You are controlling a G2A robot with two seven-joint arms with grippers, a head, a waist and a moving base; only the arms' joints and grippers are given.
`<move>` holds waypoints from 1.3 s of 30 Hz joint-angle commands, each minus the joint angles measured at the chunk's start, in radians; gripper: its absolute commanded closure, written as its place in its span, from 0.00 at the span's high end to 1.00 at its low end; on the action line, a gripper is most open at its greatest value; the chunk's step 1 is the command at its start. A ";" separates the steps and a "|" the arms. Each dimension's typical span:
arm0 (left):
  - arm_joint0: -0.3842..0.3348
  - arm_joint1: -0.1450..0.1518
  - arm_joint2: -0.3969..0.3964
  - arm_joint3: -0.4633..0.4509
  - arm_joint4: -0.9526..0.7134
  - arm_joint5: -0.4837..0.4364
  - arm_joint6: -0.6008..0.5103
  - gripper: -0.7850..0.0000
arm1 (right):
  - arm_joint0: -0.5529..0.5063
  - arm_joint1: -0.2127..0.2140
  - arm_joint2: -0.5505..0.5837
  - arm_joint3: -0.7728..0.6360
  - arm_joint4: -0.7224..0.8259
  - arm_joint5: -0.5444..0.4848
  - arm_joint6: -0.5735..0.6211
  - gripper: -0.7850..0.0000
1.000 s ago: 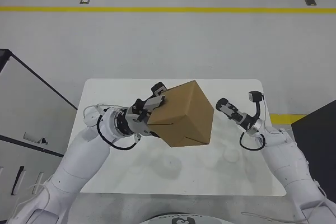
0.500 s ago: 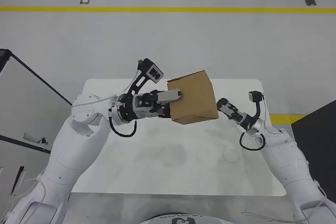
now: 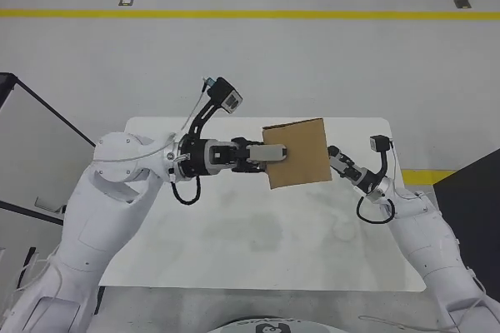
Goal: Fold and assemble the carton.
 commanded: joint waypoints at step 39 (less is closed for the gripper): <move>0.063 0.034 -0.166 -0.190 1.045 -0.838 0.322 0.00 | 0.000 0.000 0.000 0.000 0.000 0.000 0.000 1.00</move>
